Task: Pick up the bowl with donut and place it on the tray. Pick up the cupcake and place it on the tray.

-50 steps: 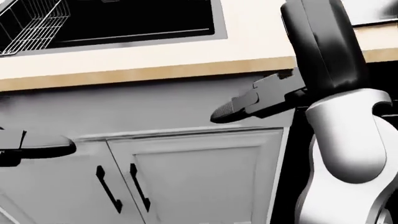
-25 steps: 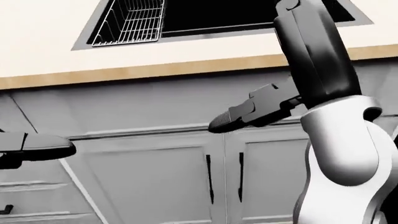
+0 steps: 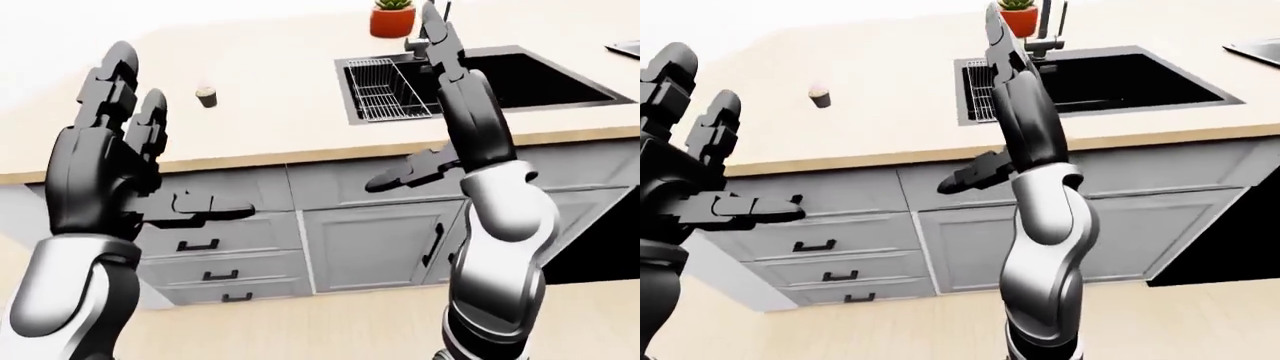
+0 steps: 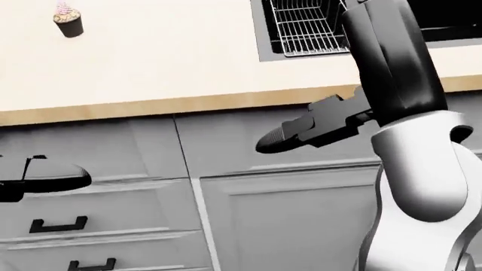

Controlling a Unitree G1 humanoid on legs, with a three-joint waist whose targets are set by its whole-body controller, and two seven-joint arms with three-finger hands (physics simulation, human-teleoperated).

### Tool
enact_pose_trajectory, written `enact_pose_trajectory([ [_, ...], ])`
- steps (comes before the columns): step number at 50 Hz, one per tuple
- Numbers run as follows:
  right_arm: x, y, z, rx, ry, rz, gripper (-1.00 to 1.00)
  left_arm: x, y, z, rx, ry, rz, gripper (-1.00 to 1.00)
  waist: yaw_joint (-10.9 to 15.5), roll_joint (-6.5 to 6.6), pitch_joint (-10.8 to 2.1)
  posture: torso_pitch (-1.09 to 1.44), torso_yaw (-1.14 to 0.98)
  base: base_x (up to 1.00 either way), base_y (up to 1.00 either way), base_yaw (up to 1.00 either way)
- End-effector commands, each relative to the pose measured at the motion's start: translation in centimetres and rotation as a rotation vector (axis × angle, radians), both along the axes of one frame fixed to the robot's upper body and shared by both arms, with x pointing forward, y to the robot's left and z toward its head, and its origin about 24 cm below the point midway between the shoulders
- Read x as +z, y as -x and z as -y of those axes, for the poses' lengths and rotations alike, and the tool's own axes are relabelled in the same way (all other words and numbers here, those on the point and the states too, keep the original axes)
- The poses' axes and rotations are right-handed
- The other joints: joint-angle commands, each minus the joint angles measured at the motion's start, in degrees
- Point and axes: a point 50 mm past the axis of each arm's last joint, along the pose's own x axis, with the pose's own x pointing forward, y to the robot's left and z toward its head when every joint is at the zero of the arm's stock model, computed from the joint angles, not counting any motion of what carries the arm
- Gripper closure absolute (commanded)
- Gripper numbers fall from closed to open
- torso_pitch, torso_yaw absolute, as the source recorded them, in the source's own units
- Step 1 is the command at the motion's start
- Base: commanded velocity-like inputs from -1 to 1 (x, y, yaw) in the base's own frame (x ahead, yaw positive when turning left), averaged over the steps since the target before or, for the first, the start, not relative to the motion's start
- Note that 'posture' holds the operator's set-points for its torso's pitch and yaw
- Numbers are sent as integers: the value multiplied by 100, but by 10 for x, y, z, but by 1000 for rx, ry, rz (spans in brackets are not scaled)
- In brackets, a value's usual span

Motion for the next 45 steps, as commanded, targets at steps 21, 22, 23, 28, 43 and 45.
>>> enact_pose_trajectory([
  [21,11,8,-1,-5,7,98,-100,11,4,2,-4,-13,68,-100,18,334,-298,0,0,0,17,0],
  [22,11,8,-1,-4,4,99,-100,11,4,3,-5,-14,68,-100,59,209,-120,0,0,0,81,0],
  [23,11,8,0,1,-11,95,-100,12,4,3,-6,-15,68,-100,123,66,-20,0,0,0,0,0],
  [28,12,8,1,-4,-14,98,-100,17,-3,9,-20,-35,64,-100,10,181,-261,0,0,0,0,0],
  [43,10,0,10,3,-79,75,-100,32,-19,27,-66,-113,18,-100,124,-102,-233,0,0,0,0,0],
  [45,8,-3,12,8,-102,60,-100,34,-24,29,-70,-122,7,-100,136,-115,-208,0,0,0,0,0],
])
